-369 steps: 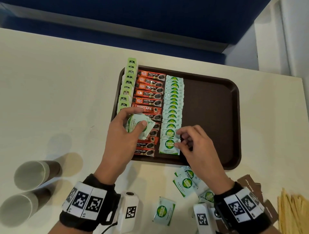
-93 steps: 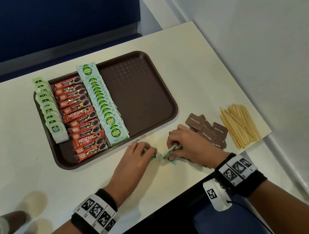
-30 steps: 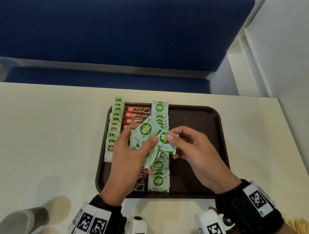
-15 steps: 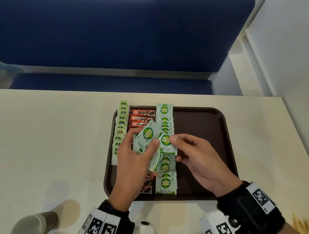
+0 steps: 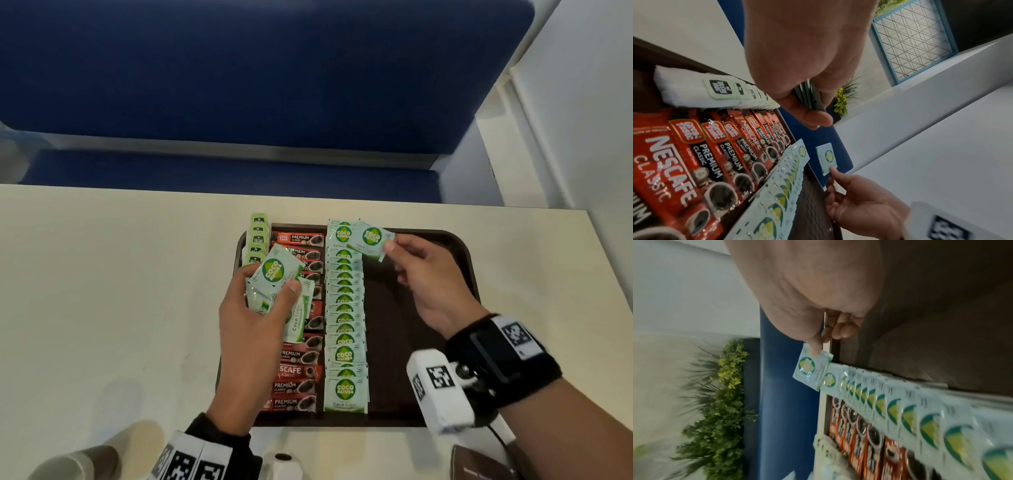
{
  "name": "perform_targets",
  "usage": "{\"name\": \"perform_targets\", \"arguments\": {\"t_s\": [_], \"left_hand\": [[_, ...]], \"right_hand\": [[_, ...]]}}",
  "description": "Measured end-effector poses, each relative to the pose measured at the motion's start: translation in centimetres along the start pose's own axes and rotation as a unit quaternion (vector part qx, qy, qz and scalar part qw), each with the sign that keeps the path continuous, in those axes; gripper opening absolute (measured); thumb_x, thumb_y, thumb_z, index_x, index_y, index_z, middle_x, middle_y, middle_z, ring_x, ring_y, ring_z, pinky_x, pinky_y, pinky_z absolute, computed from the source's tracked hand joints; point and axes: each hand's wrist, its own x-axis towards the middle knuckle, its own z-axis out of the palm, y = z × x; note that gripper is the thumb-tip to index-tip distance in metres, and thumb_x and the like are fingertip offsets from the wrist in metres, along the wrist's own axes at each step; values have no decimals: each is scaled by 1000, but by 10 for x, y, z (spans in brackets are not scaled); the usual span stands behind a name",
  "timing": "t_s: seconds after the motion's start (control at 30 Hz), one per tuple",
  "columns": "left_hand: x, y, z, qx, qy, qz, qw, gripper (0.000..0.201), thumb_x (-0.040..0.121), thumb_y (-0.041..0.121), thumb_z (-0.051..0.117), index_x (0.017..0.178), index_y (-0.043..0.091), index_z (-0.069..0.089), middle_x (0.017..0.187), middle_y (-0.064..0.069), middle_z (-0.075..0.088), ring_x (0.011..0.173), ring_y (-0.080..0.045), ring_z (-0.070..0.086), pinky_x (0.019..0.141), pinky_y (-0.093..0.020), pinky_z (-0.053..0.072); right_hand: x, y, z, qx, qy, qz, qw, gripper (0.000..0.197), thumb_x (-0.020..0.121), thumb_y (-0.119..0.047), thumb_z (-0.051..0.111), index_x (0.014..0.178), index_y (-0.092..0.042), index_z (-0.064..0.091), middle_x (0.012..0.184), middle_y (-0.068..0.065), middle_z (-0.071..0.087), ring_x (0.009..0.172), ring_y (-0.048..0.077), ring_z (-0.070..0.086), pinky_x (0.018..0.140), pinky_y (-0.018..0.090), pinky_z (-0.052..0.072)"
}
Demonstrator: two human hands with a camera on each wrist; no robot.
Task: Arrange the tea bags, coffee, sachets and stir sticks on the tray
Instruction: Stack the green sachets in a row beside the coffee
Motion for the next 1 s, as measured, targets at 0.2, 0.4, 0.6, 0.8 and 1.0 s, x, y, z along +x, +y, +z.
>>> {"name": "perform_targets", "arguments": {"t_s": [0.2,0.4,0.6,0.8,1.0], "left_hand": [[3,-1,-7,-11,1,-10,1000,27,97,16,79,120,22,65,110,-1,83,88,-28,84,56,-41,66],[4,-8,-14,-15,3,-11,1000,28,97,16,80,120,23,66,111,-1,83,92,-28,83,60,-37,66],[4,-12,-19,-13,2,-3,1000,27,97,16,80,118,23,66,111,0,83,95,-27,83,73,-46,68],[6,-15,-21,-3,0,-2,1000,29,95,19,82,119,25,67,113,0,83,100,-28,82,89,-56,66],[6,-15,-23,-10,-1,-3,1000,29,96,18,81,120,23,66,112,-1,83,96,-29,83,65,-42,68]], "right_hand": [[38,9,24,-94,-10,-43,995,15,101,-20,74,88,-28,75,106,-13,77,107,8,68,101,27,50],[42,16,34,-113,-3,-52,992,8,102,-21,72,98,-23,78,107,-10,77,105,6,67,87,19,48],[41,22,36,-132,7,-47,990,10,102,-23,73,106,-17,78,107,-5,79,101,7,70,74,14,47],[38,24,38,-129,30,-61,989,11,98,-21,78,105,-14,74,97,-3,76,83,2,67,58,3,46],[37,23,39,-124,36,-43,991,15,97,-22,79,107,-14,71,102,0,76,90,7,70,68,13,47]]}}
